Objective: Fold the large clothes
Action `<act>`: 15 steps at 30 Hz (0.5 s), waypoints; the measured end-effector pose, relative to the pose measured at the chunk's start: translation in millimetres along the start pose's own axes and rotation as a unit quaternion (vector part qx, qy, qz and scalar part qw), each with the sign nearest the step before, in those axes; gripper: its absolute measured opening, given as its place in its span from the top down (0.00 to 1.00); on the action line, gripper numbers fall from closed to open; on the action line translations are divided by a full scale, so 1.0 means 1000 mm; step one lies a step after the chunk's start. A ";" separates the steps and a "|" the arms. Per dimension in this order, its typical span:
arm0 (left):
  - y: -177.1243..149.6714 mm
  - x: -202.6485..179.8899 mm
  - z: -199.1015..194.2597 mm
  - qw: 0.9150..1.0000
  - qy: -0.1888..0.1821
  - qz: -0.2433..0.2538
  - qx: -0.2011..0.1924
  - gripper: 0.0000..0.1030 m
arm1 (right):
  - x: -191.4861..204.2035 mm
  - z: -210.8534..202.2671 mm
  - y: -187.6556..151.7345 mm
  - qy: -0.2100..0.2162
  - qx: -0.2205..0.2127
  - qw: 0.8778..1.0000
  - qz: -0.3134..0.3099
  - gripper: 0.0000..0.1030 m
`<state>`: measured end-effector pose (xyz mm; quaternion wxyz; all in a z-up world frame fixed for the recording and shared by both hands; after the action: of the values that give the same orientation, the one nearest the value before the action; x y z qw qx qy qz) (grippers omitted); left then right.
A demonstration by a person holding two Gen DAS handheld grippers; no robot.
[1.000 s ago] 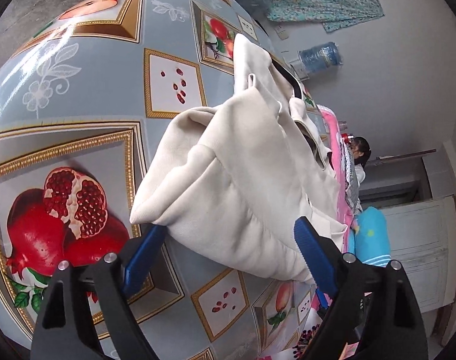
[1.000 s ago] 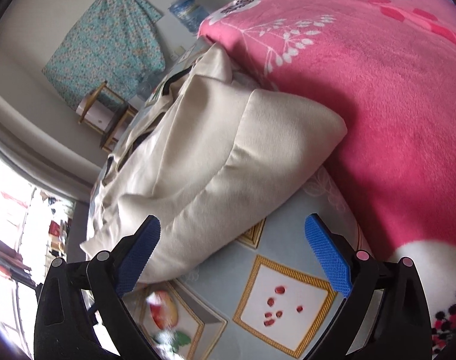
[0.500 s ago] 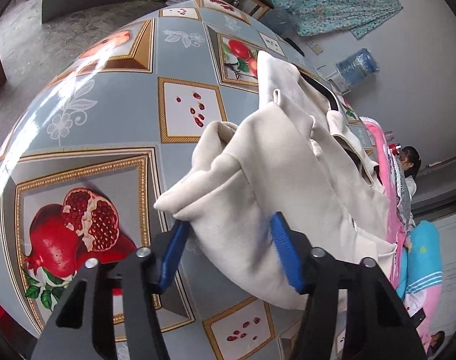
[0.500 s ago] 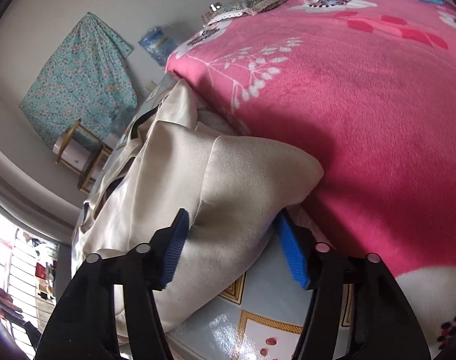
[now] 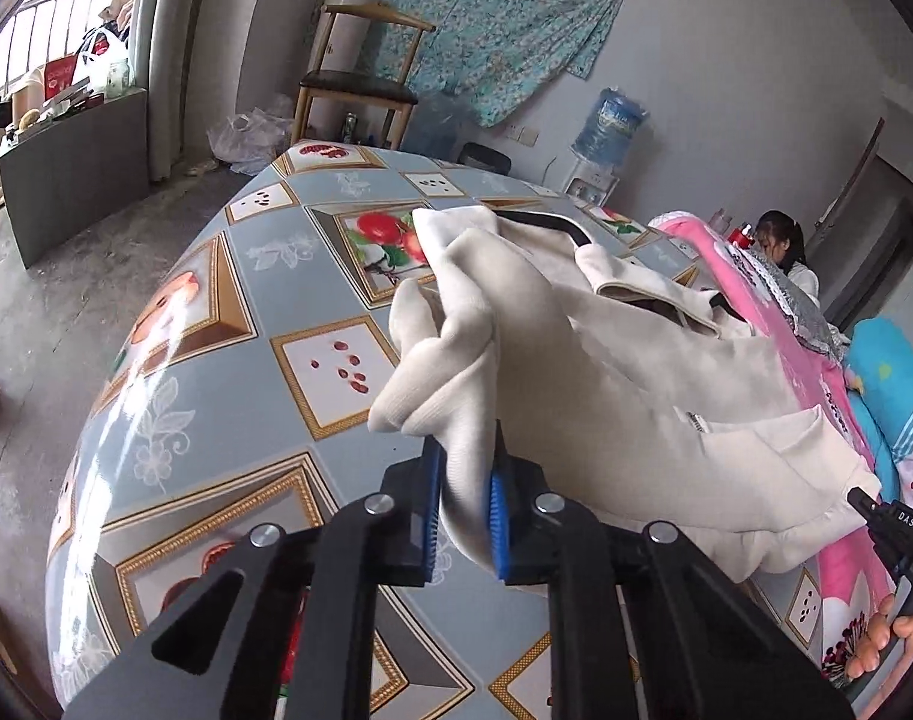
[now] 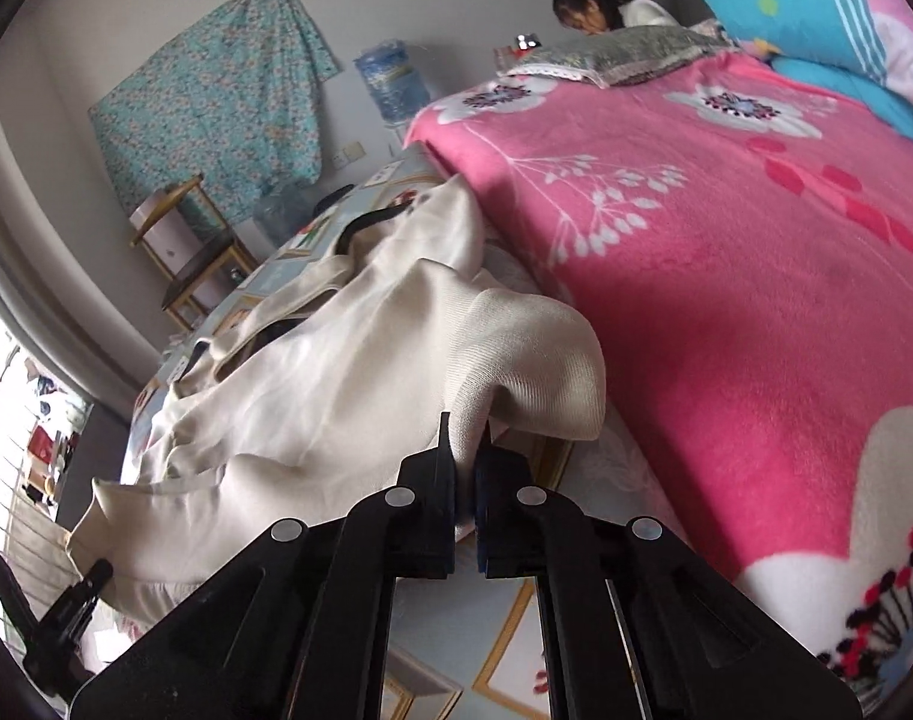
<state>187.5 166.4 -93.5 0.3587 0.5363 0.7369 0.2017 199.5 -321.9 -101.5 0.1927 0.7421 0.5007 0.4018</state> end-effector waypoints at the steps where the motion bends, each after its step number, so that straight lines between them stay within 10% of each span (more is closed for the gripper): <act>1: 0.002 0.005 -0.003 1.000 0.001 -0.002 -0.004 0.88 | 0.003 -0.002 -0.003 0.007 0.001 1.000 0.002 0.96; 15: -0.010 0.074 -0.025 1.000 0.017 -0.012 0.003 0.94 | -0.001 -0.004 -0.067 0.079 0.057 0.992 0.081 0.96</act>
<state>150.4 234.8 -107.0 0.3466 0.5253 0.7498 0.2044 156.9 -294.8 -145.5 0.0770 0.7561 0.4742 0.4444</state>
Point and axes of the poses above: each gripper's, at about its wrist camera, not at the fingertips, and z roughly the way its jaws point, x to its left, y to its top, the point moved 2 cm from there along z, roughly the way its jaws point, and after that the axes turned 4 degrees about y, right-handed, at the moved point
